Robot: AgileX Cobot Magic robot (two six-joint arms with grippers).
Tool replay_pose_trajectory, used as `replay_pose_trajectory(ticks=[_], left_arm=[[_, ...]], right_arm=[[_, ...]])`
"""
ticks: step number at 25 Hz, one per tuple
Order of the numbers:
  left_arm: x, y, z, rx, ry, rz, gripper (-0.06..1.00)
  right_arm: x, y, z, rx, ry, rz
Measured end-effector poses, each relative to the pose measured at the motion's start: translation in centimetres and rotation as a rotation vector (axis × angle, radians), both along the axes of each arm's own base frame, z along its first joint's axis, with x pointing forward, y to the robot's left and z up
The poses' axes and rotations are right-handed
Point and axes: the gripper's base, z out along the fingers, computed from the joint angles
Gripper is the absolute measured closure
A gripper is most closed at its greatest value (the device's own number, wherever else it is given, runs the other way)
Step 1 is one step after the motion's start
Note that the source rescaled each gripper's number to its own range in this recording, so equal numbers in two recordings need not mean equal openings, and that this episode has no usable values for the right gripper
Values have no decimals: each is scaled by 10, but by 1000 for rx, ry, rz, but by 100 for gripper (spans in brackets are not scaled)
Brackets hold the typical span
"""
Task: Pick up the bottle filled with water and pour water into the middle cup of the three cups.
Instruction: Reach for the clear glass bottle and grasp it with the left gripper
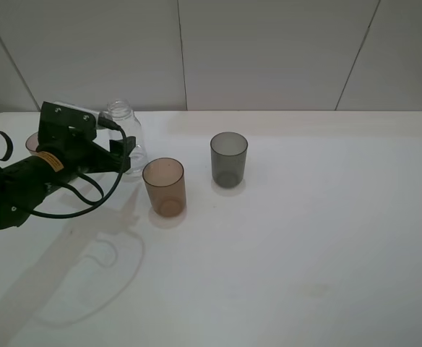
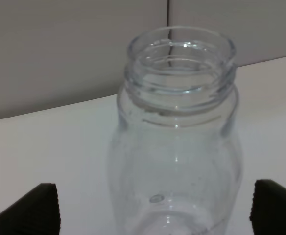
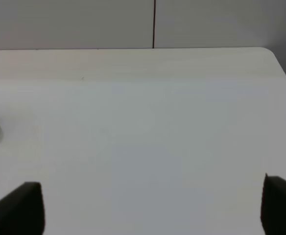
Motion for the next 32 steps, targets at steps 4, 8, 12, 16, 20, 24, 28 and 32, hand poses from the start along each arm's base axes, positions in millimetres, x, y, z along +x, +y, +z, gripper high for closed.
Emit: replay_pose_trajectory(ticks=[4,8,12,16,20,24,28,32], left_arm=[[6,-2,-5,2,3,-5,-6],[7,-2,-13,6,20,-5,-6],[10,-3,-14,6,17,-5,-6],[17,-6,-10,-2,-12,-6,-6],[20,-7,-8,-4,-22,-9,-6],[19,-6,-14,1,-5,-9,-6],[19,-7,-26,10,23,-17,-6],[22,-9,-27,11,21,-24,-6]], right_arm=[[0,0,0,0,0,0],[0,0,0,0,0,0],[0,0,0,0,0,0],[0,0,0,0,1,0],[0,0,0,0,1,0],[0,0,0,0,1,0],[0,0,0,0,1,0],[0,0,0,0,1,0]])
